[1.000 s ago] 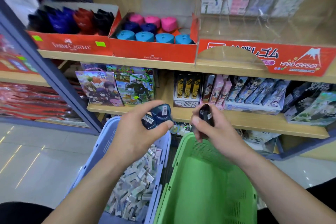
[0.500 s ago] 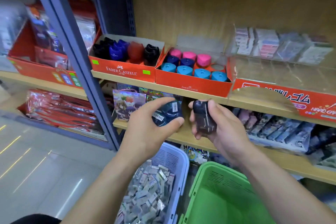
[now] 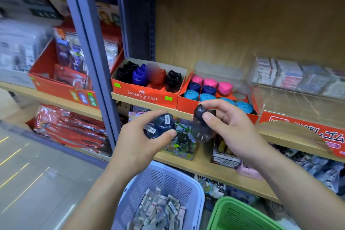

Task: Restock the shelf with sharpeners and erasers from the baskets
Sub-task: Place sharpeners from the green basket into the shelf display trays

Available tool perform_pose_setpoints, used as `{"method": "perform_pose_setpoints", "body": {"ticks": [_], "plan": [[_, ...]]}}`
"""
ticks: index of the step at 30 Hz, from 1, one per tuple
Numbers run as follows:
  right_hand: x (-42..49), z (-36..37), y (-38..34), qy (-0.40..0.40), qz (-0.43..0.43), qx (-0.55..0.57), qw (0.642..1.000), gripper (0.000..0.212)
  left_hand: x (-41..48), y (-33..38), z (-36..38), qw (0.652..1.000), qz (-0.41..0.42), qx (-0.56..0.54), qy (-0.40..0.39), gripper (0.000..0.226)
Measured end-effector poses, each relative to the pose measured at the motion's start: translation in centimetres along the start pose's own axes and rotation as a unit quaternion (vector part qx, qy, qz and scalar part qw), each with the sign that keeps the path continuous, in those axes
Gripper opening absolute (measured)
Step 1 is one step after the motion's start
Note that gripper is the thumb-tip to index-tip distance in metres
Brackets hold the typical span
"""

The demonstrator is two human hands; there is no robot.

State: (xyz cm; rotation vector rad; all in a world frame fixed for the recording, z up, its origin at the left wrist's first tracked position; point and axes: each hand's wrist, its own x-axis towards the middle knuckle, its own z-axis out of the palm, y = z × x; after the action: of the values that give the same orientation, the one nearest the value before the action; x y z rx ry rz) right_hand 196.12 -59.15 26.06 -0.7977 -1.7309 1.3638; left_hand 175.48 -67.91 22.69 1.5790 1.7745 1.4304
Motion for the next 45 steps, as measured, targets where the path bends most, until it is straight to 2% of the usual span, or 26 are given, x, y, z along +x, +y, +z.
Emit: {"method": "perform_pose_setpoints", "body": {"ticks": [3, 9, 16, 23, 26, 28, 31, 33, 38, 42, 45], "plan": [[2.9, 0.5, -0.6, 0.013, -0.047, -0.059, 0.997, 0.022, 0.3, -0.6, -1.2, 1.0, -0.003, -0.001, 0.012, 0.036], [9.9, 2.5, -2.6, 0.1, -0.152, -0.177, 0.967, 0.03, 1.0, -1.8, -3.3, 0.998, 0.008, 0.039, 0.044, 0.038], [13.2, 3.4, -0.3, 0.064, -0.11, -0.36, 0.924, 0.022, 1.3, -2.4, -3.7, 0.998, 0.002, 0.039, 0.043, 0.04], [12.7, 3.5, -0.1, 0.057, -0.108, -0.421, 0.899, 0.02, 1.5, -2.4, -3.9, 0.997, -0.018, -0.005, 0.076, 0.044], [11.2, 3.8, -0.7, 0.077, -0.146, -0.408, 0.898, 0.016, 1.6, -2.5, -3.7, 0.995, -0.032, -0.022, 0.094, 0.046], [9.4, 4.4, -1.3, 0.053, -0.168, -0.364, 0.914, 0.011, 1.6, -2.3, -3.5, 0.994, -0.031, -0.032, 0.095, 0.044], [6.9, 5.7, -1.4, -0.074, -0.086, -0.273, 0.955, 0.015, 1.5, -1.9, -3.0, 0.996, -0.008, -0.026, 0.087, 0.045], [5.8, 6.2, -0.8, -0.113, -0.032, -0.239, 0.964, 0.018, 1.4, -1.5, -2.6, 0.997, 0.01, -0.022, 0.077, 0.047], [4.7, 5.3, -0.3, -0.112, 0.045, -0.128, 0.984, 0.019, 1.1, -1.1, -1.6, 0.997, 0.036, -0.021, 0.057, 0.049], [4.0, 3.8, 0.3, -0.093, 0.041, -0.064, 0.993, 0.023, 1.1, -0.8, -0.8, 0.997, 0.011, -0.065, 0.034, 0.052], [3.5, 2.8, 0.6, -0.082, 0.026, -0.023, 0.996, 0.039, 1.1, -0.2, -0.3, 0.995, 0.002, -0.095, 0.028, 0.045]]}}
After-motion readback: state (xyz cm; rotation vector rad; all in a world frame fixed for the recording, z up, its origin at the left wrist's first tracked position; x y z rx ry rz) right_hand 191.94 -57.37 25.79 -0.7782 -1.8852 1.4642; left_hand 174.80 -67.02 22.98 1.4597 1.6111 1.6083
